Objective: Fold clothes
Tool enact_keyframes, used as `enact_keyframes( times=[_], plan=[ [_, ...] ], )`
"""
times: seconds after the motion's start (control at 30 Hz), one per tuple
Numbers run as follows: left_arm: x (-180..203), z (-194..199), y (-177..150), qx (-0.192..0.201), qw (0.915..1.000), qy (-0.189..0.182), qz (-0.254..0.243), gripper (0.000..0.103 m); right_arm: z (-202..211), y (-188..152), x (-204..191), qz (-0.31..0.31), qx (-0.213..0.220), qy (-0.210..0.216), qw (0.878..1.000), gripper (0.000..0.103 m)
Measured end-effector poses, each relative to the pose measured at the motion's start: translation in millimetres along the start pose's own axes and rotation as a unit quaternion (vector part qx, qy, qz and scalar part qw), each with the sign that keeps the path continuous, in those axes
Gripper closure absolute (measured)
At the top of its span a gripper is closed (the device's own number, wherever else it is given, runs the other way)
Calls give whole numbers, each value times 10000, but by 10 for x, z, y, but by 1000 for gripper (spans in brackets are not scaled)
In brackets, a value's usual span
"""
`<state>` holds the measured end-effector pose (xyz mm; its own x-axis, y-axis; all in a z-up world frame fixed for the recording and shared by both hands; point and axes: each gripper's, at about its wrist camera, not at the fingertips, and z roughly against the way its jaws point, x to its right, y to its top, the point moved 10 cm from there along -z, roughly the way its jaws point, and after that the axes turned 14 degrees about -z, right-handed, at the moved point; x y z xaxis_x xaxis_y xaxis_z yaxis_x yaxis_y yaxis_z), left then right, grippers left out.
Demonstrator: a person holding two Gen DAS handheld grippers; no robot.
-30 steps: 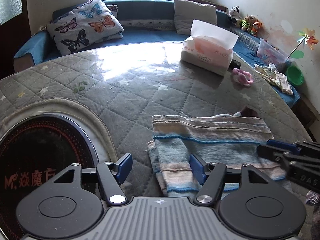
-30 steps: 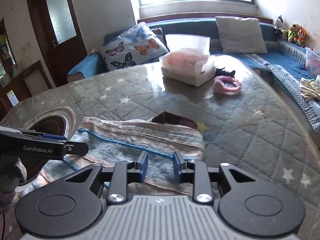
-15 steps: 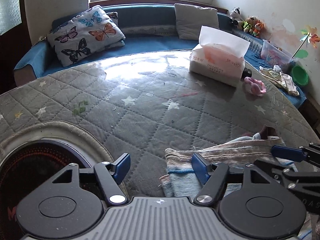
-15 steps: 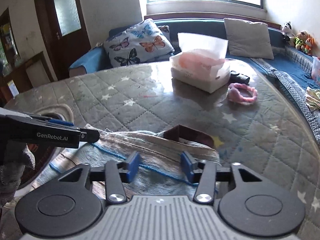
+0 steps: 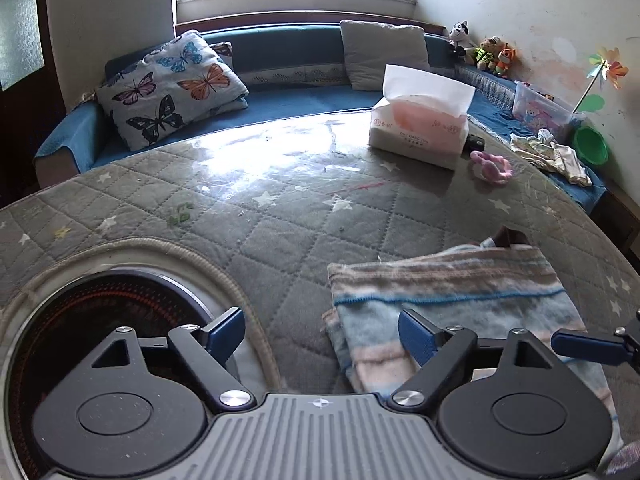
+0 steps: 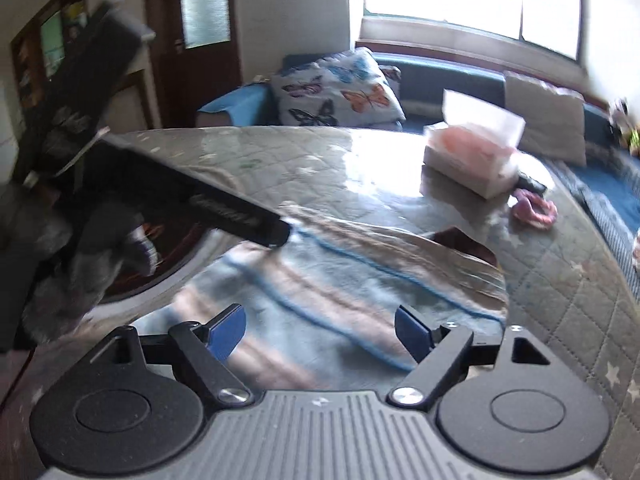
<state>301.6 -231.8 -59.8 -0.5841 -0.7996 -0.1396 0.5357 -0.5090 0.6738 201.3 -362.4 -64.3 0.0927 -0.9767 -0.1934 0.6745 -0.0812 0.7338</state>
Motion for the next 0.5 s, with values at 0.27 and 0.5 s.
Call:
enact_keyframes(
  times=[0.27,0.5],
  plan=[
    [102,224,-218,87,9998,112,-154,10,161,-297,-373,434,97,67,9990,13],
    [147,363,-425,133,9995,212,-209,5,350,-511,-477,428,106,280,9986,13]
  ],
)
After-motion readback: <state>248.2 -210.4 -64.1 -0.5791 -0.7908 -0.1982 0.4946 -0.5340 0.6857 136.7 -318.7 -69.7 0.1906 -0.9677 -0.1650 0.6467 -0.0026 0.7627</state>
